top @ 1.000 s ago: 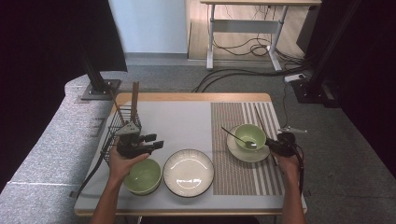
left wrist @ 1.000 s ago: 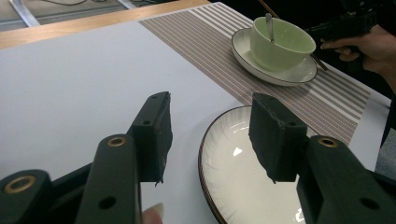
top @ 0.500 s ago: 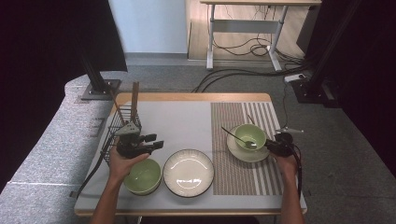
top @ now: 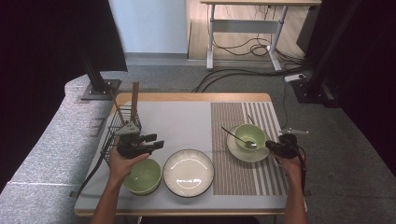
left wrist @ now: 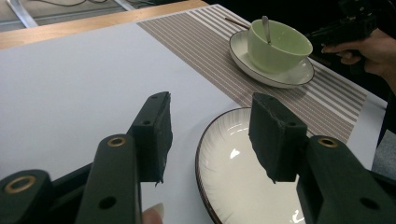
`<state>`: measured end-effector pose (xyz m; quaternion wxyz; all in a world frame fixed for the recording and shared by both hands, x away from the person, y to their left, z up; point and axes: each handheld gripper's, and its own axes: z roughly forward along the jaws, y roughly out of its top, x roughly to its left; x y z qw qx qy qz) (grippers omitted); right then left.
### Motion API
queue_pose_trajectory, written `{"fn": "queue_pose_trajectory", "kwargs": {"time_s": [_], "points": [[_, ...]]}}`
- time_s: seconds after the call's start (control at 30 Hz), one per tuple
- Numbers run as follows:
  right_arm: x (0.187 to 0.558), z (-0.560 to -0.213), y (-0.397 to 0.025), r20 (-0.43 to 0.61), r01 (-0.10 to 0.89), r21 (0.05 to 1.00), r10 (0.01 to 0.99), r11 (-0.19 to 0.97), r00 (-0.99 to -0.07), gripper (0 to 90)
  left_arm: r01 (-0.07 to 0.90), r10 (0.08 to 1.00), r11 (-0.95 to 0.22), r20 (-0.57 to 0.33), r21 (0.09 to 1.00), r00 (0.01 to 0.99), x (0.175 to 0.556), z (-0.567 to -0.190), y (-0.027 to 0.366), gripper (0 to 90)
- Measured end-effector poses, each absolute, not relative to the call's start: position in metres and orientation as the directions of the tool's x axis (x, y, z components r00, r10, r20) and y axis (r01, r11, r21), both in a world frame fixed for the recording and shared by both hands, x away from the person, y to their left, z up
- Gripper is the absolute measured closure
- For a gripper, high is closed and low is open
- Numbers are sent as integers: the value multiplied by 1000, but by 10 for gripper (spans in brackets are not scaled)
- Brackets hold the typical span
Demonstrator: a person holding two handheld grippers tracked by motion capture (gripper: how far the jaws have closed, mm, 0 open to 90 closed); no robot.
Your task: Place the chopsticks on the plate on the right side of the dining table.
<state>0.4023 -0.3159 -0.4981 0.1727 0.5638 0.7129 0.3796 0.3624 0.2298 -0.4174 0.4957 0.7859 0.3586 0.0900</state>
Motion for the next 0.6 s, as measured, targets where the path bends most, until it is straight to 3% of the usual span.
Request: {"fn": "queue_pose_trajectory", "kwargs": {"time_s": [0.3, 0.4, 0.6], "points": [[405, -501, -316, 252, 676, 737, 917, 25, -308, 840, 476, 652, -258, -212, 841, 728, 363, -419, 228, 492], [404, -501, -318, 258, 684, 729, 918, 19, -301, 767, 475, 653, -256, -212, 842, 727, 363, -418, 228, 493], [398, -495, -326, 240, 662, 750, 927, 10, -287, 754, 474, 651, -261, -210, 841, 730, 363, -418, 228, 493]]}}
